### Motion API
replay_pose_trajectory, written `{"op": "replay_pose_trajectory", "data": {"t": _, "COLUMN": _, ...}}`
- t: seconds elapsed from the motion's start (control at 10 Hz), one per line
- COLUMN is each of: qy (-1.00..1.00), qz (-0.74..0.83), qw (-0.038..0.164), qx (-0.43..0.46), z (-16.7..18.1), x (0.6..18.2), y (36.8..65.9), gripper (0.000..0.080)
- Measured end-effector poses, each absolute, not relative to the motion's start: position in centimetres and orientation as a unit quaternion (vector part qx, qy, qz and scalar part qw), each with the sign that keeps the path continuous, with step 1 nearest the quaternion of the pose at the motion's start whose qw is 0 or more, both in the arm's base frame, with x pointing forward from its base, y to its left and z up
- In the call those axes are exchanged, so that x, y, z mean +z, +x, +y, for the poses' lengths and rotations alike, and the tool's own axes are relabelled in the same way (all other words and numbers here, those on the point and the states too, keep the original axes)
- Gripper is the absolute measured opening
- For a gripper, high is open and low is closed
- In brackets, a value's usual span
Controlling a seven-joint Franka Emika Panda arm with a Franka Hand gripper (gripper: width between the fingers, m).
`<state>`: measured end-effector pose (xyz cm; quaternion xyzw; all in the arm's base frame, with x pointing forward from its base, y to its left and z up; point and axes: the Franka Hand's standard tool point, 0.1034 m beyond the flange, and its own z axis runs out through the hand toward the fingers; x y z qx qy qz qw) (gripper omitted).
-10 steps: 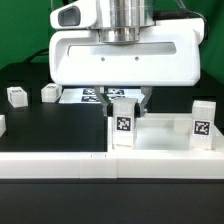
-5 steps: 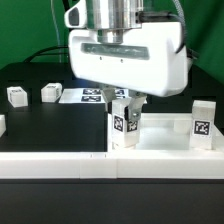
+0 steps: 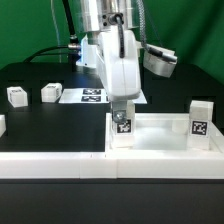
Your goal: Assemble square table
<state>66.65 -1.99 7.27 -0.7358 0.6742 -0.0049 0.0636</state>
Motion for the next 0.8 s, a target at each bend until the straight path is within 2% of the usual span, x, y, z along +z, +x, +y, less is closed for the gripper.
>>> {"op": "replay_pose_trajectory", "data": {"t": 0.1, "qy": -0.756, "qz": 0.651, "qw": 0.061, "qx": -0.008, "z": -1.89, "x": 7.27, "y": 66.66, "gripper": 0.0348}}
{"op": "replay_pose_trajectory", "data": {"t": 0.2, "qy": -0.820, "qz": 0.569, "qw": 0.058, "qx": -0.015, "z": -1.46, "x": 7.36, "y": 66.78, "gripper": 0.0537}}
{"op": "replay_pose_trajectory", "data": {"t": 0.3, "qy": -0.877, "qz": 0.477, "qw": 0.057, "qx": -0.022, "z": -1.51, "x": 7.53, "y": 66.86, "gripper": 0.0617}}
{"op": "replay_pose_trajectory", "data": {"t": 0.4, "qy": -0.915, "qz": 0.399, "qw": 0.056, "qx": -0.028, "z": -1.95, "x": 7.62, "y": 66.89, "gripper": 0.0617}}
{"op": "replay_pose_trajectory", "data": {"t": 0.5, "qy": -0.915, "qz": 0.399, "qw": 0.056, "qx": -0.027, "z": -1.90, "x": 7.52, "y": 66.86, "gripper": 0.0643}}
{"op": "replay_pose_trajectory", "data": {"t": 0.8, "qy": -0.958, "qz": 0.282, "qw": 0.045, "qx": -0.037, "z": -2.10, "x": 7.52, "y": 66.90, "gripper": 0.0648}}
